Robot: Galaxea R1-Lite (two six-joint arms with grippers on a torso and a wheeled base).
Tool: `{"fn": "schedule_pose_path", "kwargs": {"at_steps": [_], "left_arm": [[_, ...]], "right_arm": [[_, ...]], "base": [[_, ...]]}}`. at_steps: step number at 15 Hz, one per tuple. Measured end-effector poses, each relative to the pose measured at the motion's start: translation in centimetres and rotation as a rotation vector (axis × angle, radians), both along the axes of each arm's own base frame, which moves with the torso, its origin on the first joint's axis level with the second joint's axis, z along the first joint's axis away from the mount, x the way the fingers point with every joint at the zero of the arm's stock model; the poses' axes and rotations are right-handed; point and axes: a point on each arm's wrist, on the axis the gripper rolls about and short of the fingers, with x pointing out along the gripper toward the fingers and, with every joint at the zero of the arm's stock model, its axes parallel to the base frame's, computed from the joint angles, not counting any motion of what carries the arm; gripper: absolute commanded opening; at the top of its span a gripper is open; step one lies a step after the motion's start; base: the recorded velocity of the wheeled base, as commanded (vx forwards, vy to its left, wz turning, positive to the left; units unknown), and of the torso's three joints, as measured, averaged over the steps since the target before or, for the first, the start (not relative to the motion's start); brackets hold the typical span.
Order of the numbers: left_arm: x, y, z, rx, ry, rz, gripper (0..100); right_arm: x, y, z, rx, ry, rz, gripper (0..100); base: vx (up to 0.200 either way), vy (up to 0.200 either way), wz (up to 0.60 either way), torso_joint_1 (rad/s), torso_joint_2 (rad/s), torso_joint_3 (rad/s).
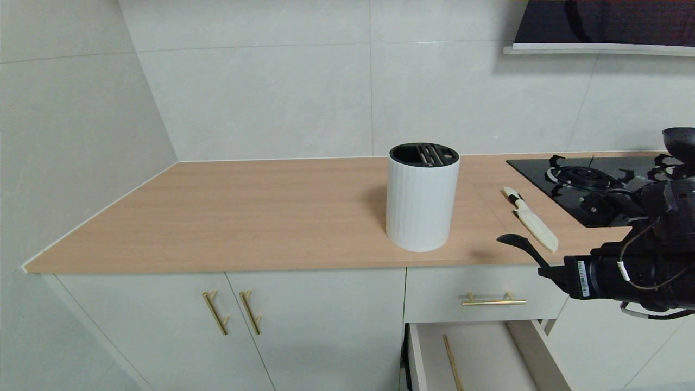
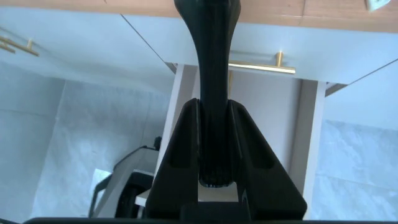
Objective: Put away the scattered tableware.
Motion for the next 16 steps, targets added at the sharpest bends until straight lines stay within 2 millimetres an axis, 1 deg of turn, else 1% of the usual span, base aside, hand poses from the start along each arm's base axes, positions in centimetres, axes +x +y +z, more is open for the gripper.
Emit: {"fn": "schedule_pose_path", "kwargs": {"at_steps": [3,5,16], "left_arm": [[0.0,0.0,0.0,0.0,0.0,0.0,100],[0.0,0.0,0.0,0.0,0.0,0.0,100],[0.0,0.0,0.0,0.0,0.001,0.0,100]], "right_arm": [[-0.1,0.0,-0.2,-0.003,0.007,0.002,0],[-0.1,0.0,-0.4,-0.006,0.014,0.003,0],[0.8,0.3,-2.1,-0.05,0.073,0.027,0]], "base": [[0.0,0.0,0.0,0.0,0.0,0.0],[0.0,0.0,0.0,-0.136,0.3,0.164],[0.0,0.0,0.0,-0.2,0.48,0.276]]}}
